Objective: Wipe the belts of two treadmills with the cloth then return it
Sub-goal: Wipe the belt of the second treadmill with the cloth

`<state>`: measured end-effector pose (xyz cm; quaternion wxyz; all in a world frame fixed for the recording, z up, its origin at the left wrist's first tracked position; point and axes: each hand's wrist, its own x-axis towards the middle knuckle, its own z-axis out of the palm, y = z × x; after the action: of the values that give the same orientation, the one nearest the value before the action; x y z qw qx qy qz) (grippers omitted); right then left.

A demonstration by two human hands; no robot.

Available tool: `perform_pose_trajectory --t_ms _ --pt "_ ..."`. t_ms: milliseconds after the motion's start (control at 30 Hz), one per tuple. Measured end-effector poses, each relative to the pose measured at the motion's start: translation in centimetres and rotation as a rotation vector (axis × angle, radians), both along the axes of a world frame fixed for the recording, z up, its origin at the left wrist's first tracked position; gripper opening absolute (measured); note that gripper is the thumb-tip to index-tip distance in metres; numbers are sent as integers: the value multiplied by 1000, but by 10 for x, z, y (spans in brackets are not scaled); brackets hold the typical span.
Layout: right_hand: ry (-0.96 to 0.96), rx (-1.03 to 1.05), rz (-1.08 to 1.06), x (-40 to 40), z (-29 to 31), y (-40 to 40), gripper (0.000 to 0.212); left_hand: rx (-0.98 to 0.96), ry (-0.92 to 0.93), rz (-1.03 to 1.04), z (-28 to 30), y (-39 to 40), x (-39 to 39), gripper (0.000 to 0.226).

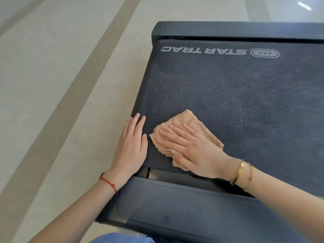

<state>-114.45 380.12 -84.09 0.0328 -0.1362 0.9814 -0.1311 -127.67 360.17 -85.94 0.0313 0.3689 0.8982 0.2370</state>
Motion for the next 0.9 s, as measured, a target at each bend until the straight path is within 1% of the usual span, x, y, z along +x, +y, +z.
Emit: perform_pose_trajectory --t_ms 67,100,167,233,300,367,500,567,600,667,800,833,900 --pt "-29 16 23 5 1 13 52 1 10 -7 0 0 0 50" --pt "-29 43 -7 0 2 22 52 -2 14 -9 0 0 0 50" --pt "-14 77 -170 -18 6 42 52 -7 19 -11 1 0 0 50" --pt "-20 69 -352 -36 9 55 52 -4 22 -6 1 1 1 49" --pt "-23 55 -412 -41 8 49 52 -4 20 -3 2 1 2 50" --pt "-15 48 -358 -29 5 29 52 -7 17 0 3 2 3 50" --pt "-17 12 -142 19 2 -16 52 -11 12 -14 4 1 2 51" --pt "-23 9 -94 31 1 -18 53 -12 11 -20 5 2 1 50" --pt "-26 8 -104 33 2 -12 53 -17 16 -29 5 2 0 50" --pt "-16 15 -227 28 1 8 55 -34 31 -60 6 5 -3 50" --pt "10 27 -613 10 3 55 58 -57 48 -122 9 19 -12 50" --pt "2 32 -671 7 3 58 57 -63 48 -129 9 25 -14 50" --pt "-4 40 -687 7 2 49 55 -67 54 -149 10 37 -16 50"
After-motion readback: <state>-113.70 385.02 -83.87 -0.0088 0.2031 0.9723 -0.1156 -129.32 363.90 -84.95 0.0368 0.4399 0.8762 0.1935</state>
